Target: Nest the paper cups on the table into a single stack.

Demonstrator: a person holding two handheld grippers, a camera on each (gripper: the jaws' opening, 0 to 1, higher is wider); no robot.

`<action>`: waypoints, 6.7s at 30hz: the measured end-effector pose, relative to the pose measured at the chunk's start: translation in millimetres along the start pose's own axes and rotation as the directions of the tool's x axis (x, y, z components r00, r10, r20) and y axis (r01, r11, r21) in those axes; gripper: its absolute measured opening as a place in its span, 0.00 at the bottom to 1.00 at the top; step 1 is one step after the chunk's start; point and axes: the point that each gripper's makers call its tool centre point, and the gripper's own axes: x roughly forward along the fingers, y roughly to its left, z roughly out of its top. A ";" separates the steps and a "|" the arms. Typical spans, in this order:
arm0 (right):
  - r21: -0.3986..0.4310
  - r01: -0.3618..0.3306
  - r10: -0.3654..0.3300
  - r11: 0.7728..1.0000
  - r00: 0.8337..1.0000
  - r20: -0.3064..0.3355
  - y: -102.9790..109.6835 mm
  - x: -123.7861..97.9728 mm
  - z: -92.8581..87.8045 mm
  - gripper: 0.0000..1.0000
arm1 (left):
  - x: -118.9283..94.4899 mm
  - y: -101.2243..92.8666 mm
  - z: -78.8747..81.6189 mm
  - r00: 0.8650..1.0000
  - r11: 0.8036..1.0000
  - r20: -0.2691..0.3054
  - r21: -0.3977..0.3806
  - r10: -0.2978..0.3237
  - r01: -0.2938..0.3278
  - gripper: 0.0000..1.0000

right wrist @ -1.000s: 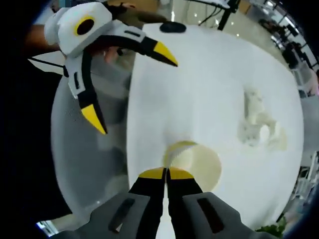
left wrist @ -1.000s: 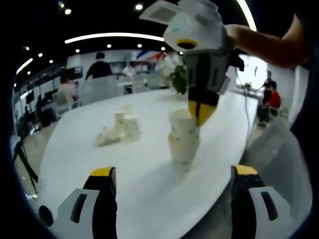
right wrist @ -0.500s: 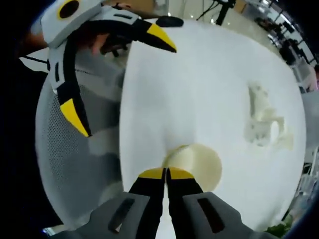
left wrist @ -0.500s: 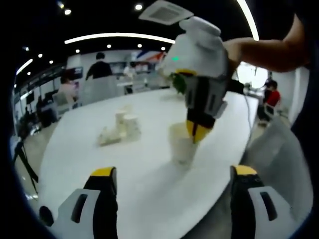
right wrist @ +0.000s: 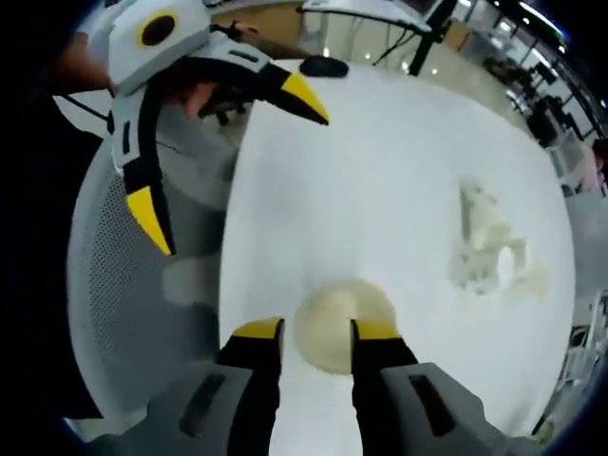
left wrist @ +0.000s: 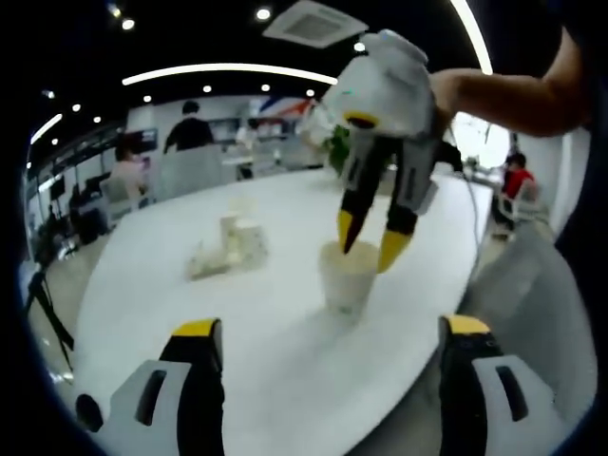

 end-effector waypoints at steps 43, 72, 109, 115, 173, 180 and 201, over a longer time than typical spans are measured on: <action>0.722 0.231 -0.714 0.652 0.505 0.484 -11.5 -62.4 -119.9 1.00 | -6.3 16.1 7.5 0.997 0.996 0.065 -0.081 0.045 -0.040 0.98; 0.754 0.172 -0.725 0.634 0.472 0.502 -4.3 -56.1 -109.6 1.00 | 9.1 33.2 -28.6 0.992 0.997 -0.115 0.046 -0.054 0.060 0.98; 0.781 0.152 -0.730 0.606 0.496 0.470 -10.0 -52.3 -119.5 0.98 | 111.2 125.0 42.5 0.881 0.841 -0.438 0.398 -0.178 0.368 0.98; 0.785 0.145 -0.730 0.602 0.498 0.468 -10.4 -51.6 -120.6 0.97 | 134.4 142.7 56.9 0.853 0.791 -0.492 0.447 -0.172 0.417 0.98; 0.840 0.106 -0.758 0.532 0.502 0.417 -10.7 -50.6 -137.7 0.88 | 221.7 209.5 17.9 0.861 0.944 -0.504 0.253 -0.059 0.213 0.41; 0.841 0.115 -0.762 0.529 0.500 0.411 -11.6 -51.8 -139.7 0.87 | 214.6 223.9 62.4 0.958 0.986 -0.285 0.161 -0.003 0.051 0.42; 0.836 0.130 -0.760 0.534 0.506 0.407 -12.0 -49.7 -138.8 0.93 | 190.4 214.0 179.1 0.967 0.994 0.253 -0.113 0.028 0.000 0.41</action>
